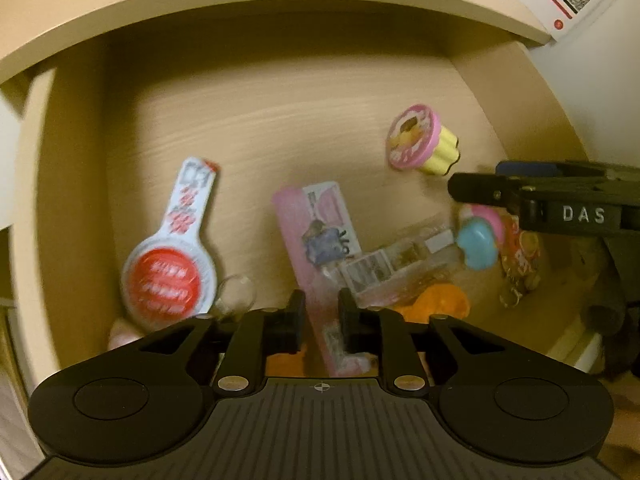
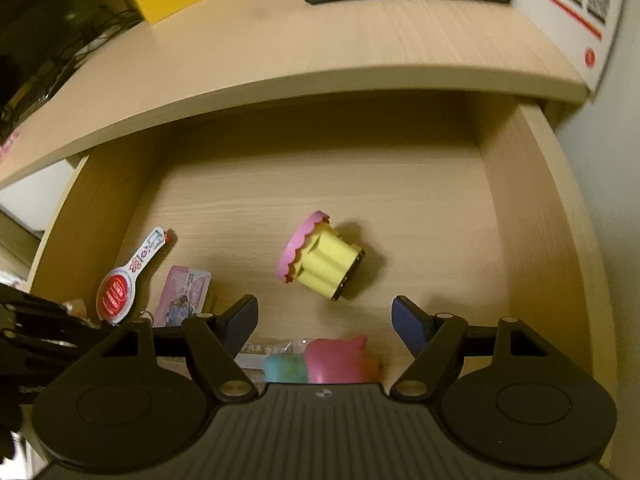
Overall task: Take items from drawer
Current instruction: 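Move the left gripper over the pink Volcano card package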
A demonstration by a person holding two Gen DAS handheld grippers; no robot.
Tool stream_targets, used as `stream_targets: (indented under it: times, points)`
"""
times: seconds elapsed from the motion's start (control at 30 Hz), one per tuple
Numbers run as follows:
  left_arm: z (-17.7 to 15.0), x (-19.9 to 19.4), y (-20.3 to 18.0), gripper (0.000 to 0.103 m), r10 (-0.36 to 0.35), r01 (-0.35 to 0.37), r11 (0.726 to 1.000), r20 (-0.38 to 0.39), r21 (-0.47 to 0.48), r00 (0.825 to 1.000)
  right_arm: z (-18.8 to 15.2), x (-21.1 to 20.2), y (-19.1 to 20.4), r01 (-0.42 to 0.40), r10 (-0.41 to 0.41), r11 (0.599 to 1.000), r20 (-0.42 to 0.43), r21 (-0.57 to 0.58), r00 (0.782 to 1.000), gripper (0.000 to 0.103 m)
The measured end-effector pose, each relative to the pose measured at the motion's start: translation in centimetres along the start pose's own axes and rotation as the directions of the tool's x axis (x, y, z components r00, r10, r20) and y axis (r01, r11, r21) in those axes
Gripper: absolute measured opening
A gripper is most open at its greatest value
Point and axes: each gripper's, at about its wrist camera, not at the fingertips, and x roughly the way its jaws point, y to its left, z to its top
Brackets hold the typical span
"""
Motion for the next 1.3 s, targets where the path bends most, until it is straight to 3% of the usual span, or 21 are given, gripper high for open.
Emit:
stream_targets:
  times: [0.07, 0.17, 0.27, 0.4, 0.47, 0.53, 0.63, 0.7, 0.8, 1.03, 1.2, 1.3]
  points:
    - [0.8, 0.2, -0.9, 0.031, -0.048, 0.048, 0.999, 0.022, 0.018, 0.999, 0.0, 0.1, -0.4, -0.009, 0.010, 1.000, -0.004, 0.029, 1.000, 0.074]
    - [1.2, -0.1, -1.9, 0.030, -0.100, 0.098, 0.993, 0.032, 0.067, 0.994, 0.1, 0.1, -0.8, -0.016, 0.017, 0.998, -0.006, 0.057, 1.000, 0.074]
    - [0.5, -0.4, -2.4, 0.030, -0.022, 0.019, 0.993, 0.027, 0.115, 0.999, 0.0, 0.1, -0.8, -0.016, 0.016, 0.998, -0.004, 0.057, 1.000, 0.074]
    - [0.9, 0.3, -1.7, 0.029, -0.006, 0.004, 0.998, 0.024, 0.067, 1.000, 0.0, 0.2, -0.9, -0.021, 0.022, 0.998, -0.008, 0.057, 1.000, 0.074]
    - [1.4, 1.1, -2.4, 0.029, 0.011, -0.013, 0.996, 0.021, 0.094, 1.000, 0.0, 0.3, -1.0, -0.021, 0.021, 0.998, -0.009, 0.067, 1.000, 0.074]
    - [1.8, 1.7, -3.4, 0.025, -0.015, 0.012, 0.992, 0.021, 0.127, 1.000, 0.1, 0.3, -1.1, -0.022, 0.023, 0.997, -0.008, 0.075, 1.000, 0.074]
    - [2.3, 2.3, -4.3, 0.030, -0.055, 0.052, 0.986, 0.011, 0.160, 0.998, 0.0, 0.3, -1.3, -0.023, 0.025, 0.996, -0.012, 0.083, 1.000, 0.074]
    - [2.6, 2.6, -4.7, 0.037, -0.047, 0.044, 0.984, 0.013, 0.174, 0.999, 0.0, 0.3, -1.3, -0.022, 0.023, 0.996, -0.012, 0.086, 1.000, 0.074]
    - [3.1, 2.8, -5.4, 0.035, -0.042, 0.038, 0.979, 0.014, 0.199, 0.999, 0.1, 0.3, -1.3, -0.016, 0.017, 0.996, -0.012, 0.093, 1.000, 0.074]
    - [4.2, 4.5, -5.9, 0.034, -0.190, 0.191, 0.976, -0.020, 0.107, 0.982, 0.3, 0.0, -0.6, 0.038, -0.039, 0.998, 0.009, 0.059, 0.999, 0.075]
    - [4.7, 4.8, -8.6, 0.038, -0.158, 0.153, 0.966, 0.007, 0.209, 0.987, -0.1, -2.5, -1.0, 0.116, -0.120, 0.993, 0.157, 0.036, 0.980, 0.075]
    - [4.8, 4.7, -9.9, 0.035, -0.128, 0.115, 0.962, 0.038, 0.247, 0.991, -0.1, -2.8, -1.1, 0.203, -0.199, 0.979, 0.177, -0.001, 0.964, 0.080]
